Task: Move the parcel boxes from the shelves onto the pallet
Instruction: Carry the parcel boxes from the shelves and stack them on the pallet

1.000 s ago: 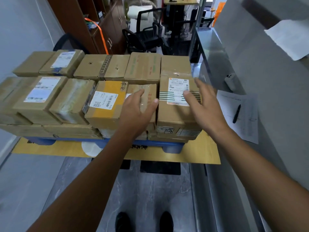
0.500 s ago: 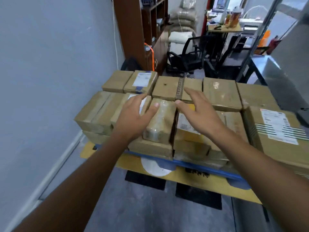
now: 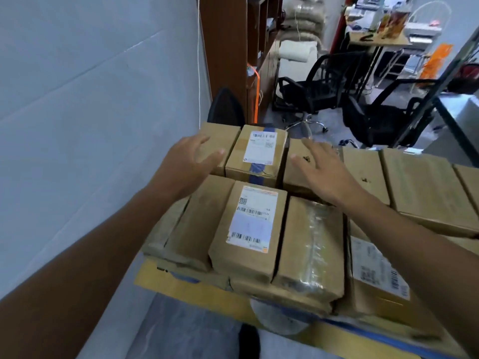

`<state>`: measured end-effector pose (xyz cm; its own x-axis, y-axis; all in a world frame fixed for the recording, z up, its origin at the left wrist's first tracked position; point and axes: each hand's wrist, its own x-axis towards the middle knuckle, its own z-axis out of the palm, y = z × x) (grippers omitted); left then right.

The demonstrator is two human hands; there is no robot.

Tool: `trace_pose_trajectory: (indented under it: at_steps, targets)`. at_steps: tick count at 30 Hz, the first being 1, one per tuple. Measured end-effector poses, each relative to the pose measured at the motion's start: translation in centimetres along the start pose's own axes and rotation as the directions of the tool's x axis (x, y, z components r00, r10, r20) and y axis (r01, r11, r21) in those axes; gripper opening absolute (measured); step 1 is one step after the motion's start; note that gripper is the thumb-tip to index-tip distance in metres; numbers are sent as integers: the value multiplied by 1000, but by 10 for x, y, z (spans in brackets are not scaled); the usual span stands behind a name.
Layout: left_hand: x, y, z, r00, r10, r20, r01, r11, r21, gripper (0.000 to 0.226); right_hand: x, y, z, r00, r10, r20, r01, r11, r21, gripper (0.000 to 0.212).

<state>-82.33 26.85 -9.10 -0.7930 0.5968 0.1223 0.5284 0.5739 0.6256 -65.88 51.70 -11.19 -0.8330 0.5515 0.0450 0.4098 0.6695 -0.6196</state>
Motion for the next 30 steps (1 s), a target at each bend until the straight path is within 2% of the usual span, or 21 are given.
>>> trace_pose_trajectory:
  at_steps: [9,12,14,19,23,27,30]
  targets:
    - [114,-56,26,987,-69,146,66,997,26,64,64,23,38,970,236,56,-224,961,-162,82]
    - [127,-70,38,977,-39,211,20,996,92,71,71,25,47,965,258,49,-242,947,-209,91]
    - [129,-74,42,968,-37,247,22,998,65,77,71,25,52,965,260,43,-244,942,-232,90]
    - [127,-75,48,972,-38,233,32,999,31,97,68,22,57,968,251,28,-234,935,-267,93]
    - [124,-75,51,975,-32,219,28,999,21,101,64,20,59,966,257,9,-244,927,-287,86]
    - [127,-74,48,964,-18,266,9,999,37,91,62,14,49,962,274,16,-263,936,-235,78]
    - [130,-60,45,974,-33,224,25,999,36,92,45,11,32,953,298,-59,-302,950,-77,73]
